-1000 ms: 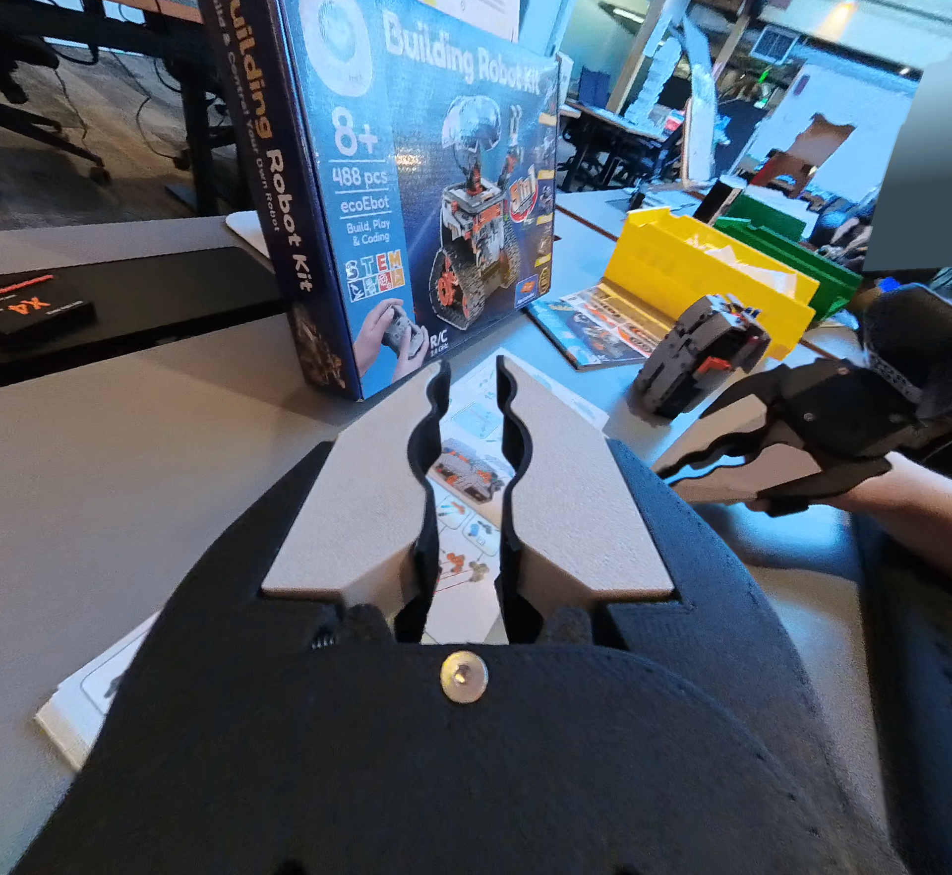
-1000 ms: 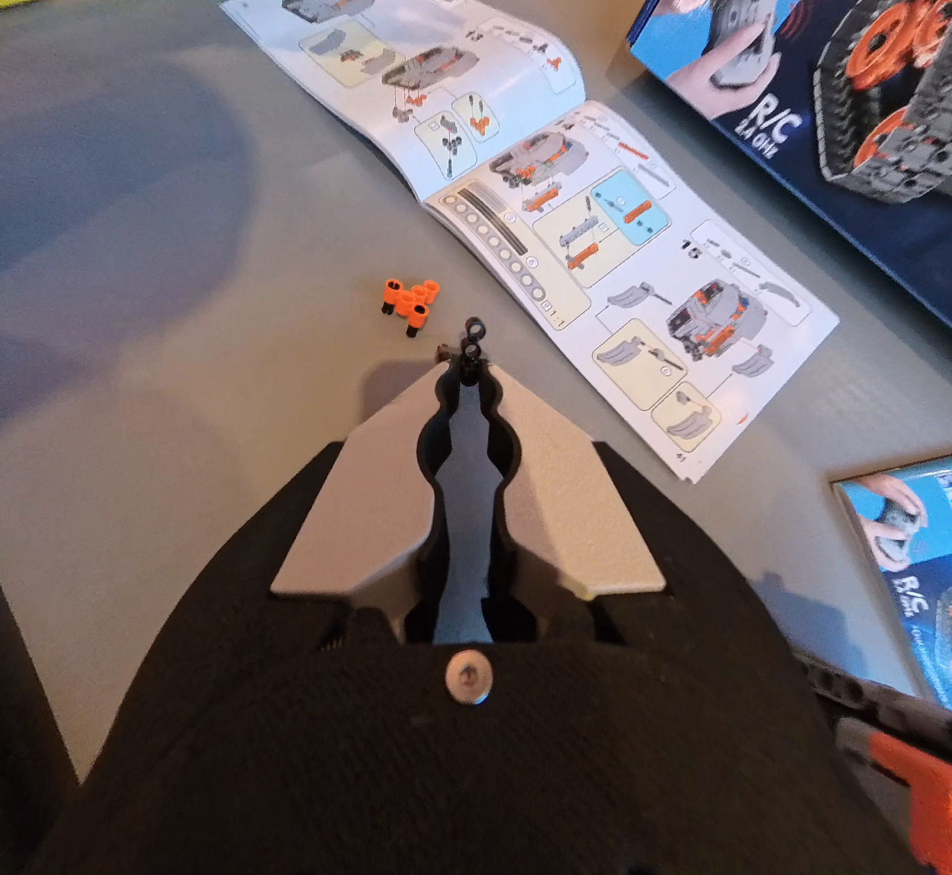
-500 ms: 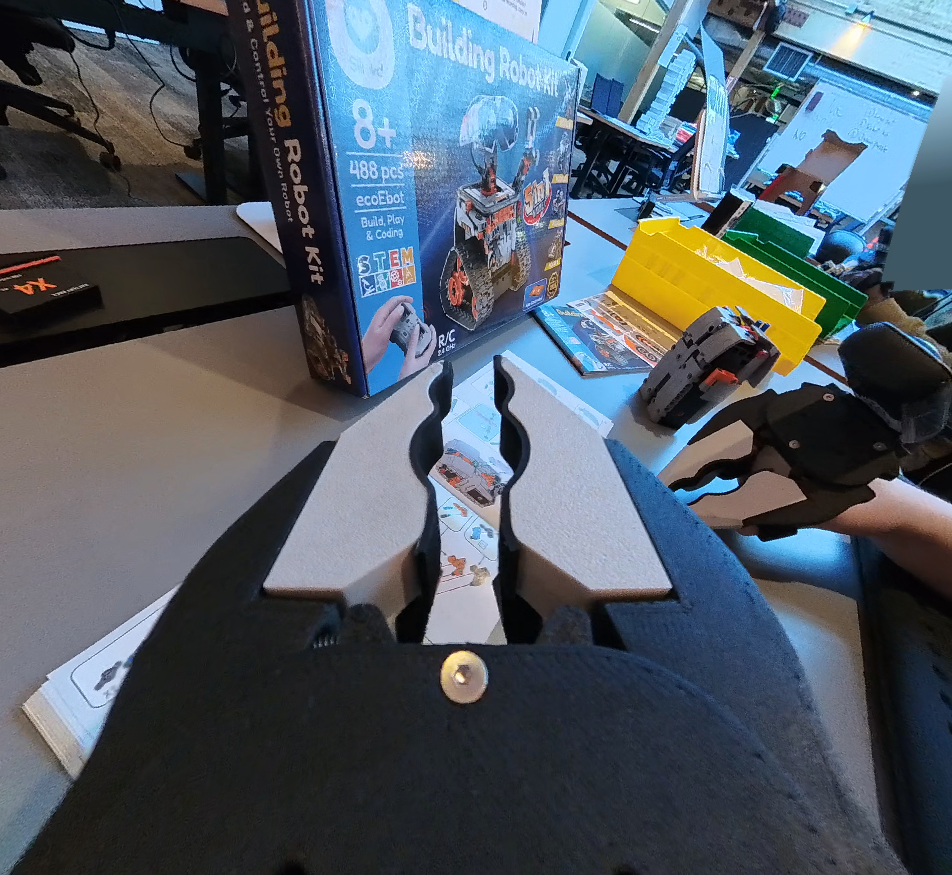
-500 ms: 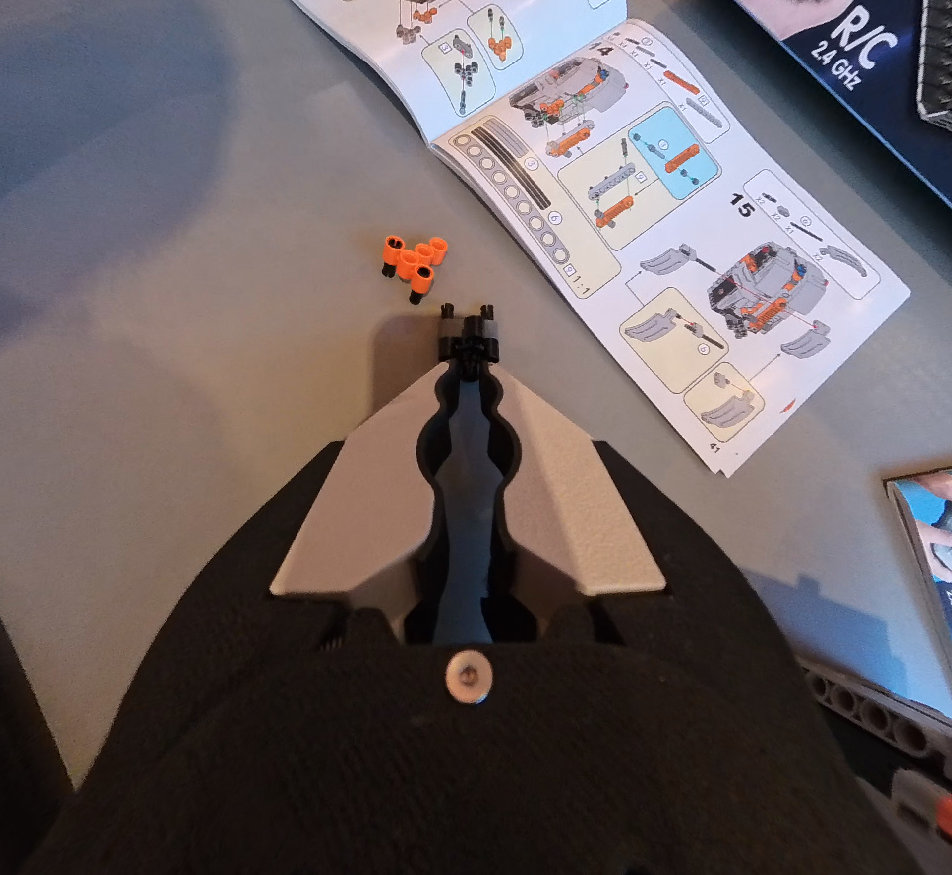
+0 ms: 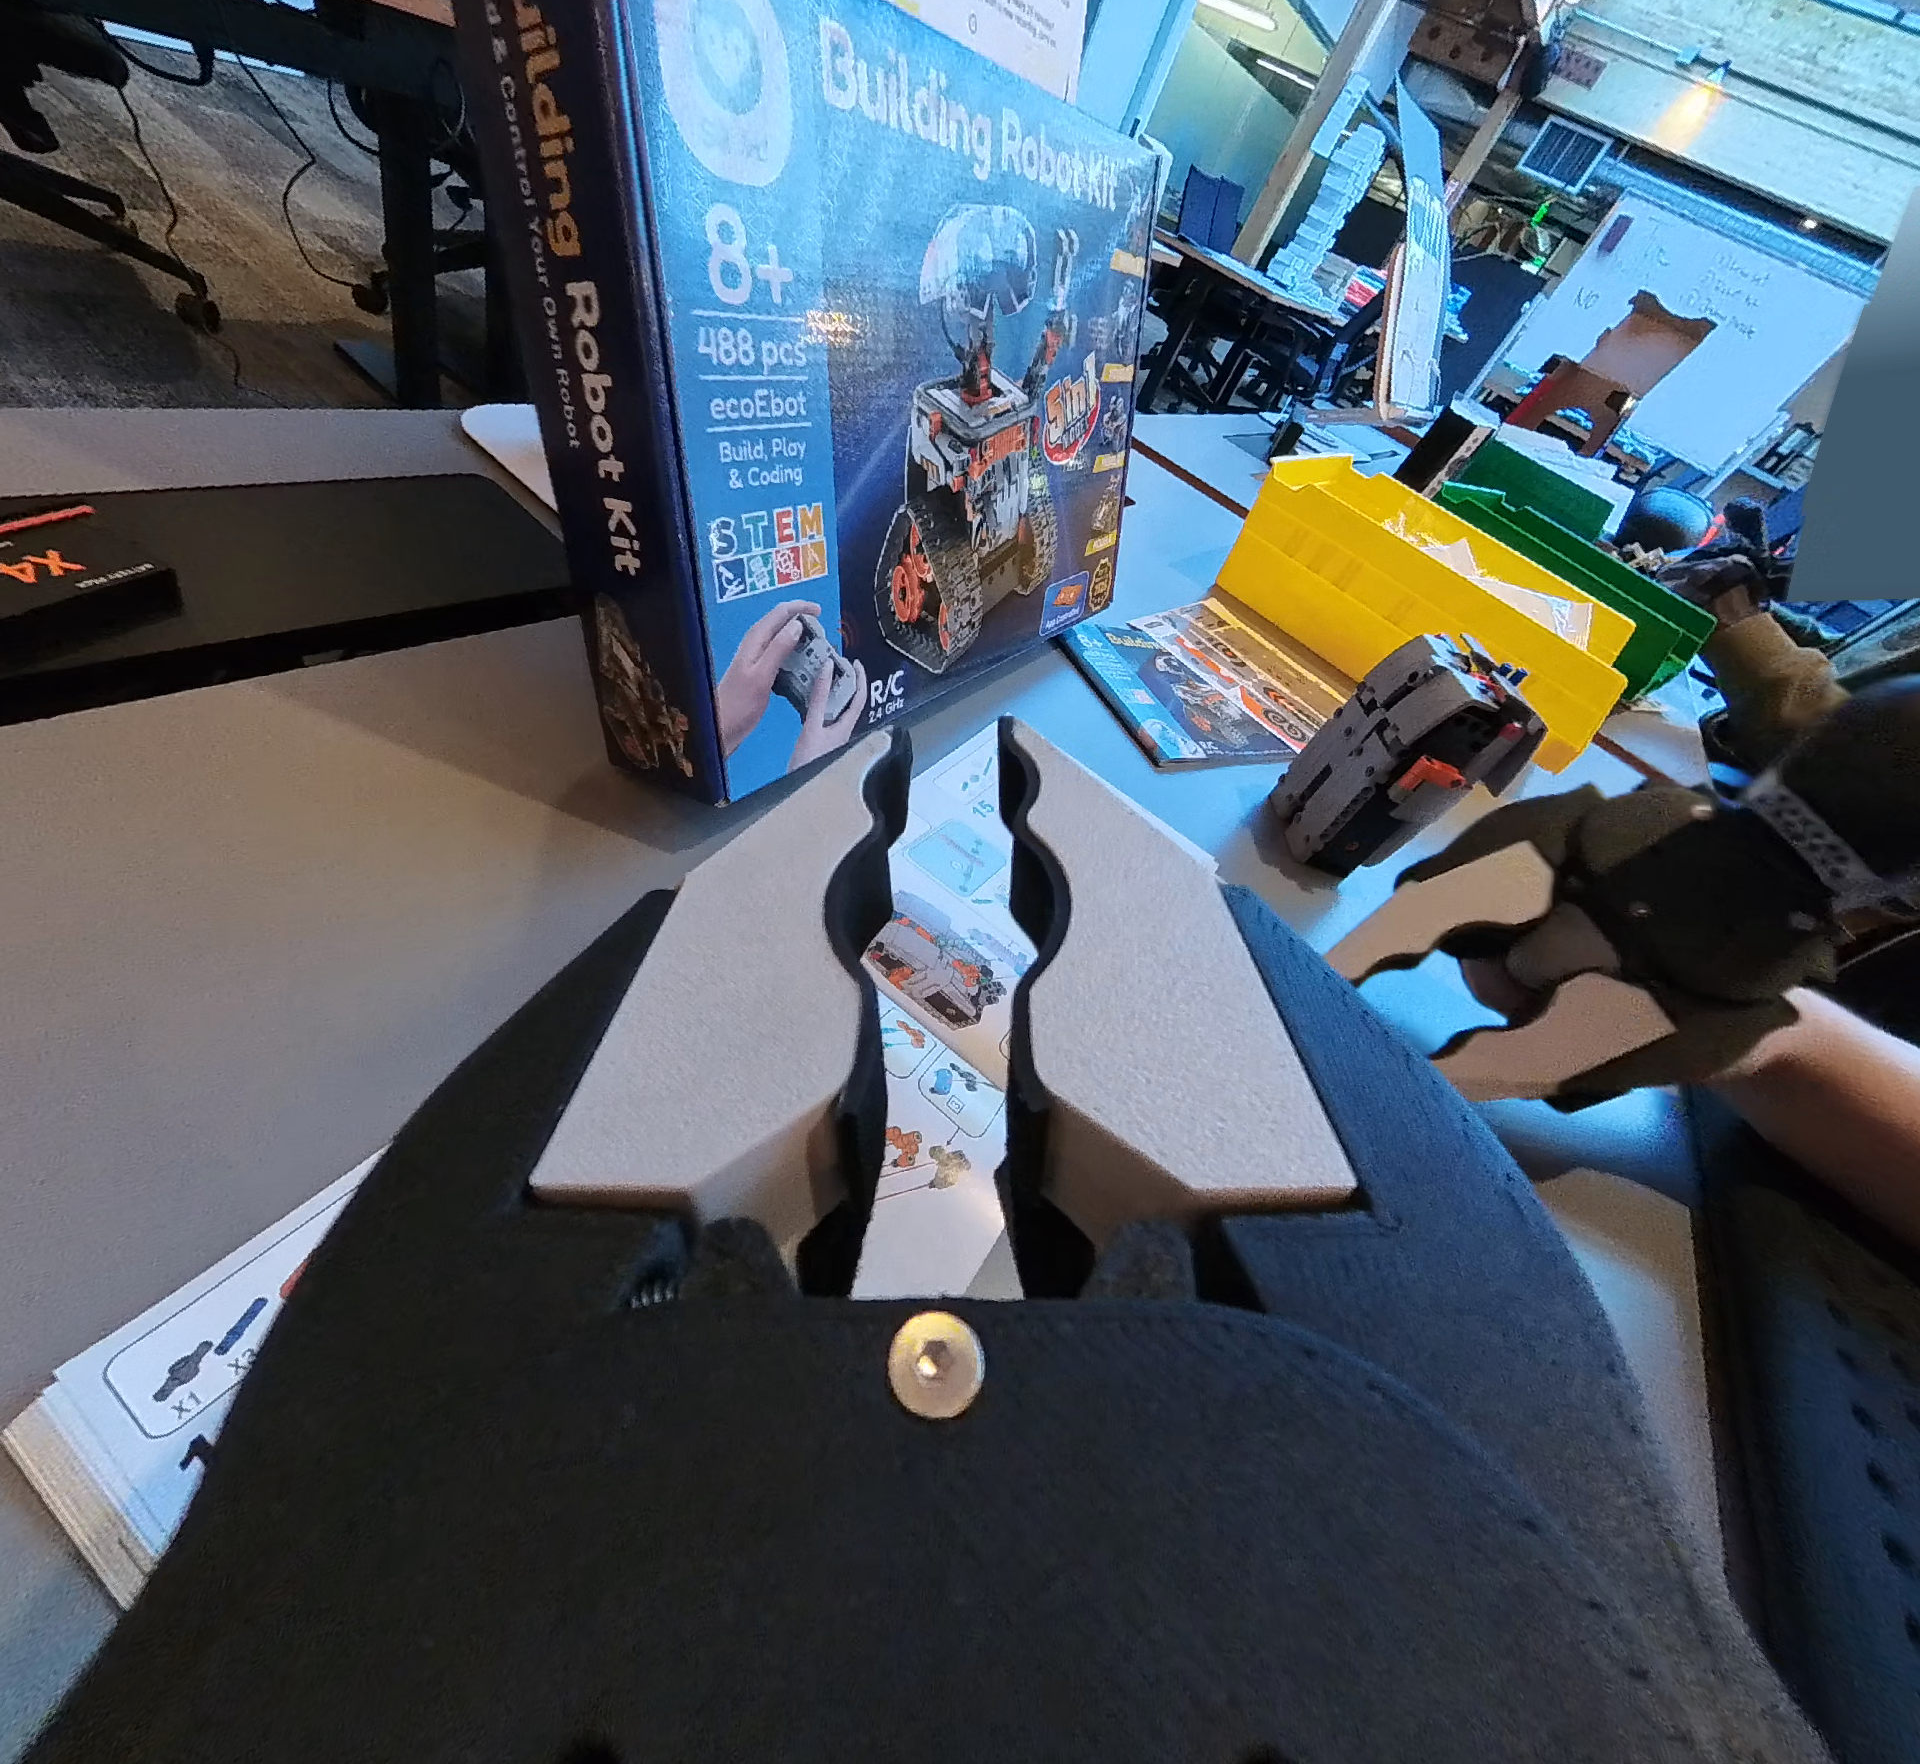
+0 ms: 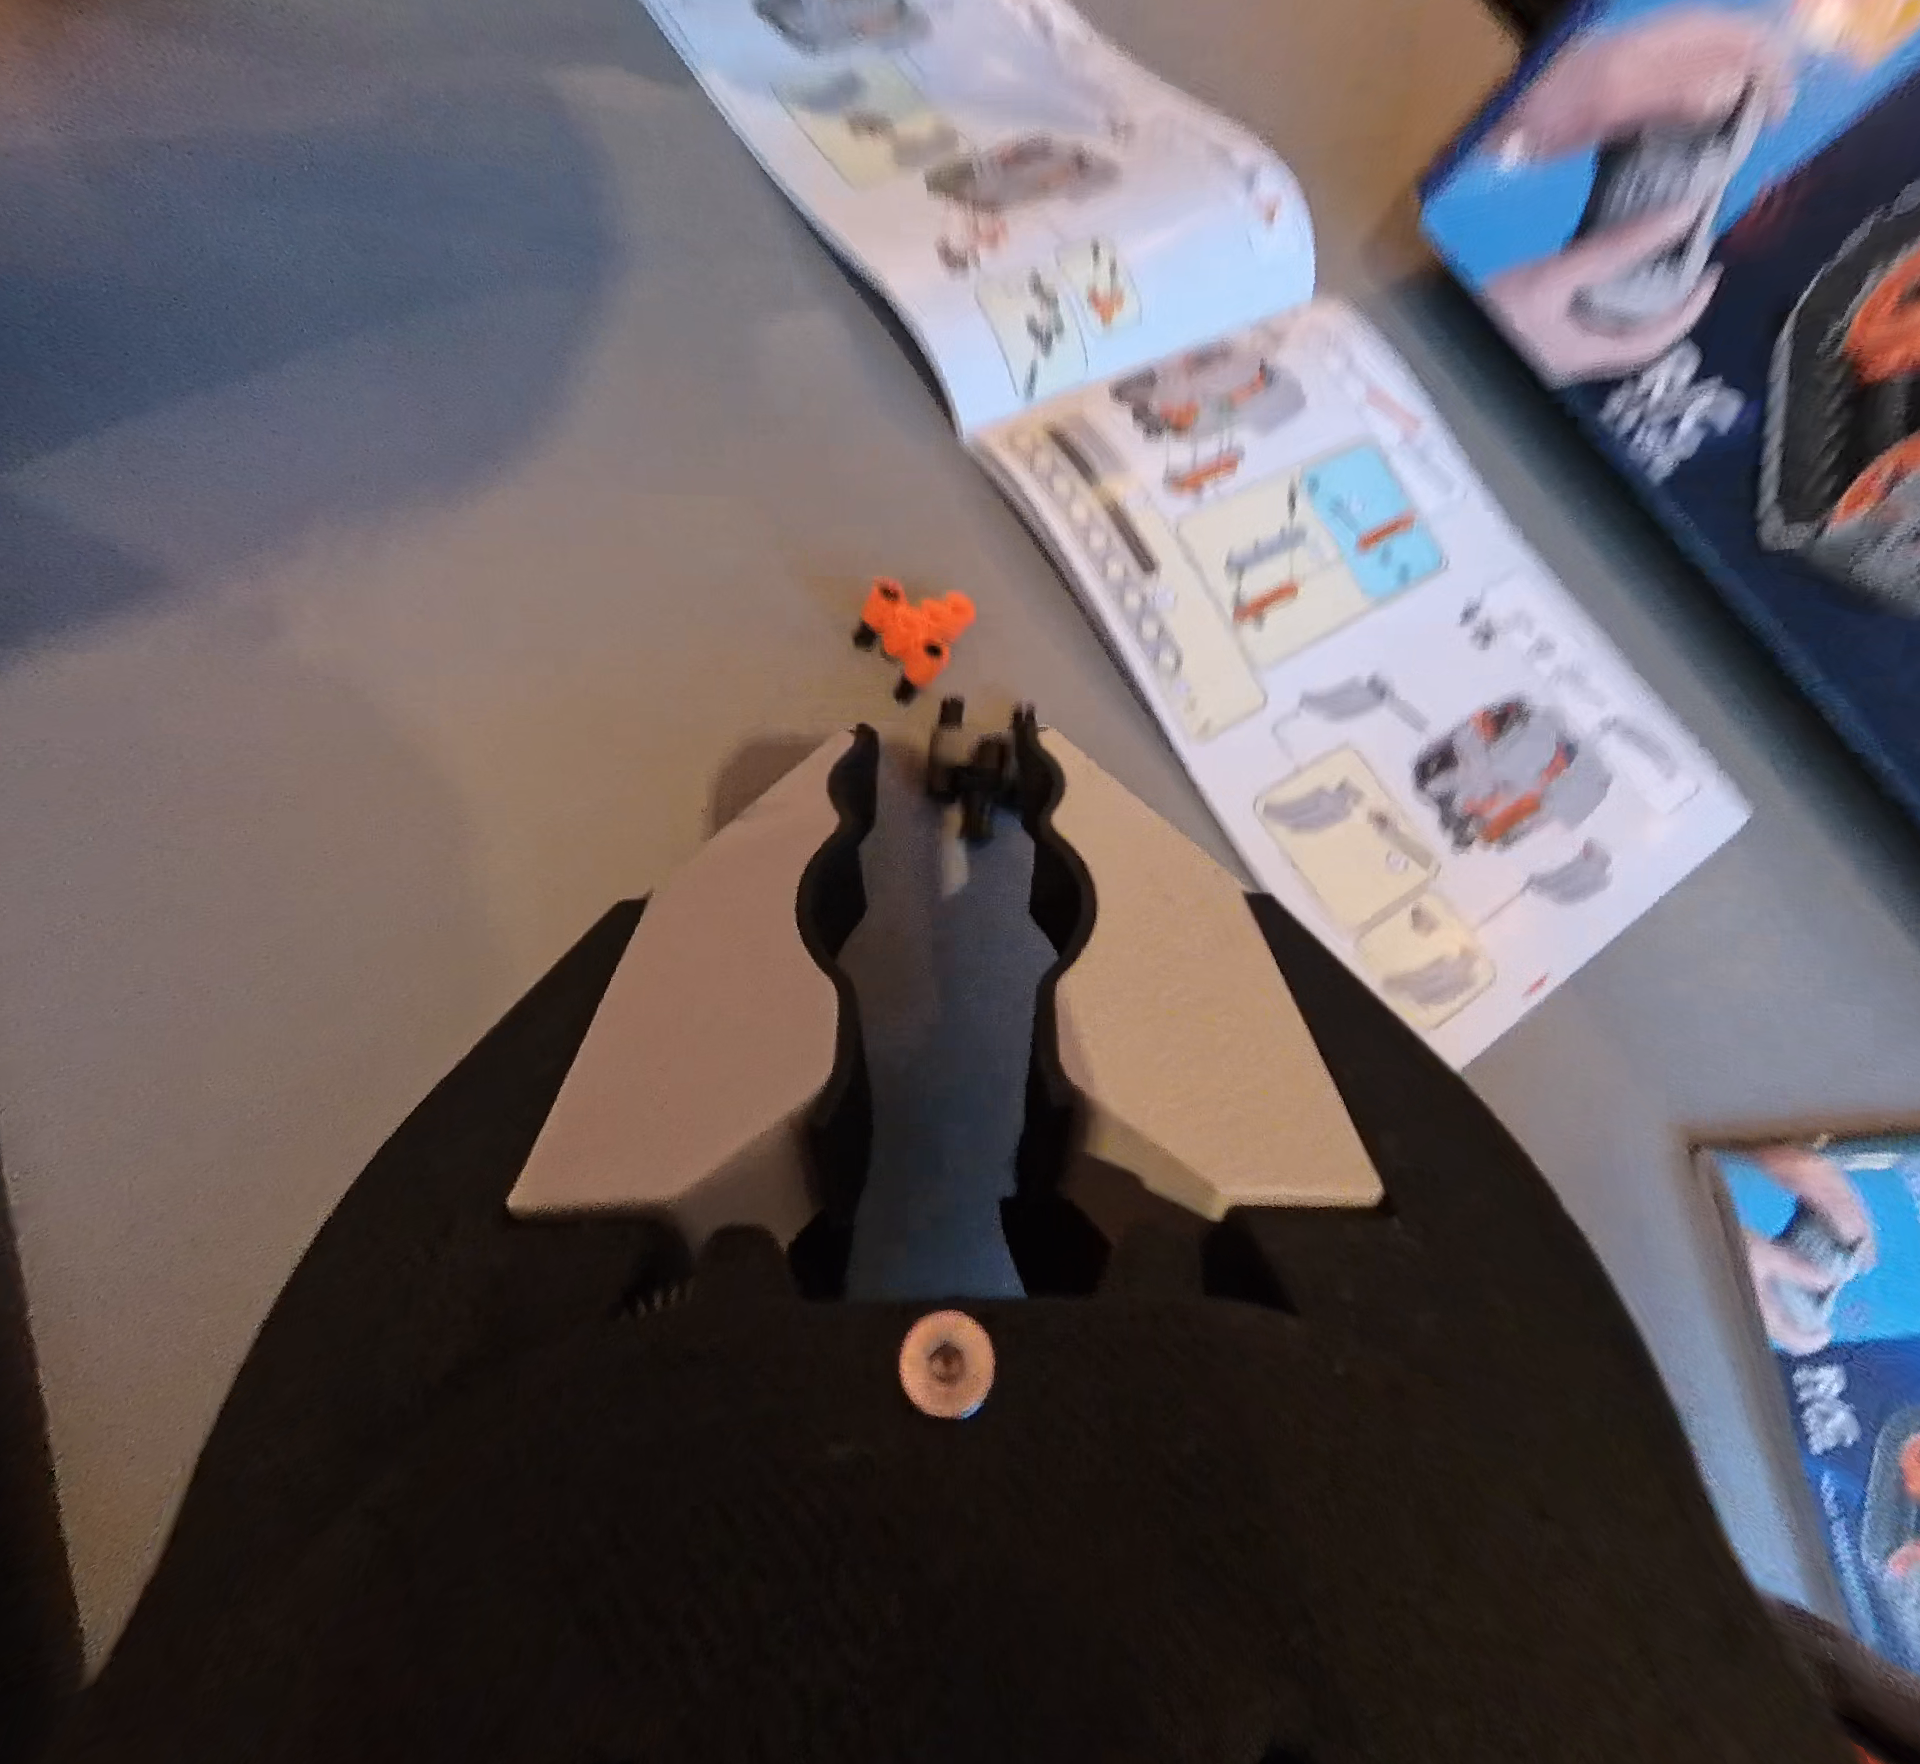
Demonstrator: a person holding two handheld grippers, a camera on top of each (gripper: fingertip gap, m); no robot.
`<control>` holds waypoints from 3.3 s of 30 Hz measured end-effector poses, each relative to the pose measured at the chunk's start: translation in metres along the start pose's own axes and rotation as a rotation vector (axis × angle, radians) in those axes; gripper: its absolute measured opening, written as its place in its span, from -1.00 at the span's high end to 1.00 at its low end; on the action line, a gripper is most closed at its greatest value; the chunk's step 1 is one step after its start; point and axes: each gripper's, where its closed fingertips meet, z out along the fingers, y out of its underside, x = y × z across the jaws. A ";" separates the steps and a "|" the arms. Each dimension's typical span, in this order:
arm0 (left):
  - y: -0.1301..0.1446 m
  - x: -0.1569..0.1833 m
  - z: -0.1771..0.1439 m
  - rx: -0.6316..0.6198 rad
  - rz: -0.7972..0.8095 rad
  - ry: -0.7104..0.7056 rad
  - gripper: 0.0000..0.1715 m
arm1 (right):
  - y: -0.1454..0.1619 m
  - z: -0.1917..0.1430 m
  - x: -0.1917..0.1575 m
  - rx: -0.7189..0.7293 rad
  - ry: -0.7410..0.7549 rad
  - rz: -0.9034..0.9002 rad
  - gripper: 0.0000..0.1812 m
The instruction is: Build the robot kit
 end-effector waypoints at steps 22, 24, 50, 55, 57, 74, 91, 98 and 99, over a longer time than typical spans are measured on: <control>-0.010 0.008 -0.007 0.017 -0.005 0.017 0.86 | 0.003 0.032 -0.012 -0.183 -0.222 -0.165 0.84; -0.008 0.010 -0.006 0.003 -0.004 0.023 0.86 | 0.000 0.033 -0.011 -0.166 -0.228 -0.135 0.86; 0.037 0.248 0.011 -0.229 -0.222 1.160 0.69 | -0.078 -0.146 -0.038 0.708 0.114 -0.334 0.94; 0.044 0.260 0.015 -0.195 -0.081 1.147 0.92 | -0.076 -0.151 -0.034 0.707 0.107 -0.307 0.95; 0.045 0.258 0.017 -0.162 -0.019 1.106 0.92 | -0.072 -0.148 -0.031 0.676 0.113 -0.299 0.95; 0.098 0.261 0.062 -0.276 0.216 0.880 0.97 | -0.018 -0.163 -0.012 0.712 -0.176 0.435 0.74; 0.094 0.269 0.066 -0.248 0.111 0.897 0.97 | -0.012 -0.157 -0.011 0.695 -0.359 0.642 0.88; 0.084 0.281 0.062 -0.224 -0.031 0.981 0.97 | -0.020 -0.173 -0.016 0.767 -0.463 0.667 0.94; 0.086 0.277 0.065 -0.222 0.007 0.950 0.88 | -0.019 -0.171 -0.016 0.754 -0.462 0.678 0.94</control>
